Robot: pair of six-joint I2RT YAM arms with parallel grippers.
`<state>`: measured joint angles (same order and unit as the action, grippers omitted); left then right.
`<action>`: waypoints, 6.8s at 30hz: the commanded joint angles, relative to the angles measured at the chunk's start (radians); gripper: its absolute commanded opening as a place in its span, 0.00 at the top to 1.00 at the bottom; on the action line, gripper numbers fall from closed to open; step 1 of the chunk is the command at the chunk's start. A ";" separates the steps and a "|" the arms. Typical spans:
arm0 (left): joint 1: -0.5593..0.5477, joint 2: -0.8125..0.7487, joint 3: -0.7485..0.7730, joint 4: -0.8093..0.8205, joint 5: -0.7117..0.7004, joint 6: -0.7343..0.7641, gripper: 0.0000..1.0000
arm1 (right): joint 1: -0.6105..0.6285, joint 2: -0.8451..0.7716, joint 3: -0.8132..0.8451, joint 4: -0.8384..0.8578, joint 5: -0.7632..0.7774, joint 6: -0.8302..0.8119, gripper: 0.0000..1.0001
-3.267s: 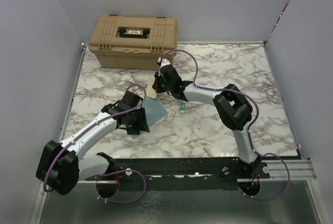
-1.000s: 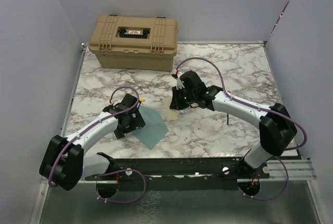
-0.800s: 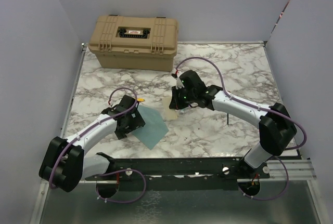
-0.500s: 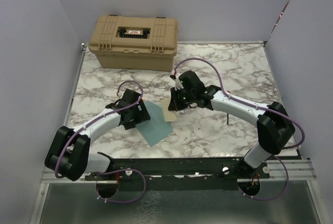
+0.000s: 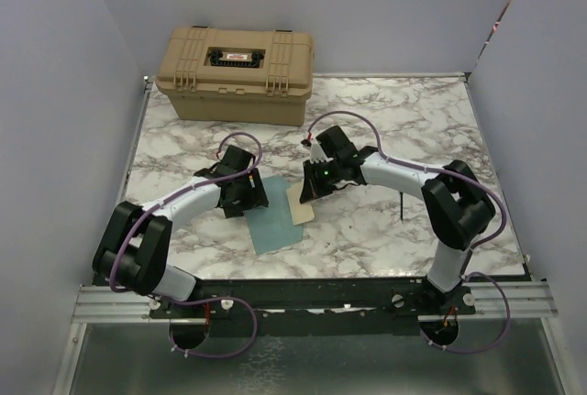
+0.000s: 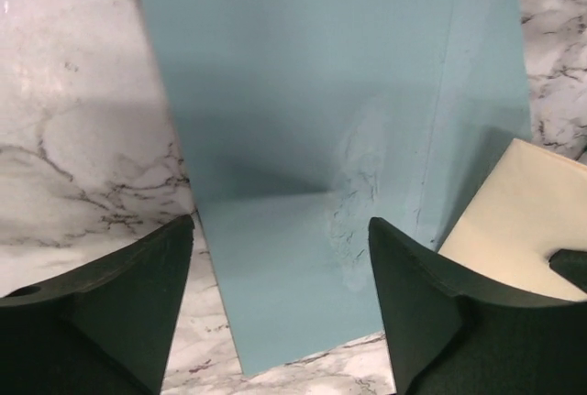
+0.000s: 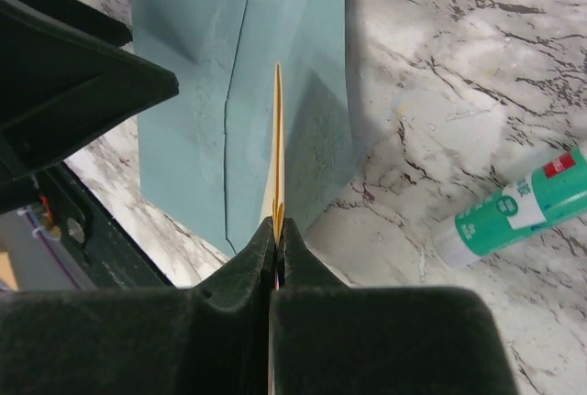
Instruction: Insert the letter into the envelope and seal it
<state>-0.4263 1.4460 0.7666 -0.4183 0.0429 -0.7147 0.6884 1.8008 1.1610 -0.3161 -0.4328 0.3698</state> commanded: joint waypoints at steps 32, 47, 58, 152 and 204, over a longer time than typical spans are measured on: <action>0.006 0.037 -0.080 0.003 0.105 -0.090 0.43 | -0.010 0.305 0.210 -0.030 -0.183 0.188 1.00; 0.006 0.023 -0.107 -0.017 0.059 -0.086 0.45 | -0.007 0.162 0.211 -0.185 0.044 0.049 0.49; 0.006 0.021 -0.106 -0.012 0.076 -0.076 0.46 | -0.006 0.200 0.212 -0.187 0.011 0.056 0.63; 0.040 -0.387 0.031 0.038 -0.235 0.035 0.03 | -0.066 0.212 0.273 -0.264 0.637 0.294 0.50; -0.155 -0.064 0.141 0.815 0.426 -0.243 0.71 | -0.145 -0.417 0.038 0.225 0.135 0.509 0.86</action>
<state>-0.5819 1.3769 0.9058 0.3511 0.4194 -0.9543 0.5495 1.4120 1.2213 -0.1154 -0.2440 0.8635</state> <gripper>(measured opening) 0.434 0.214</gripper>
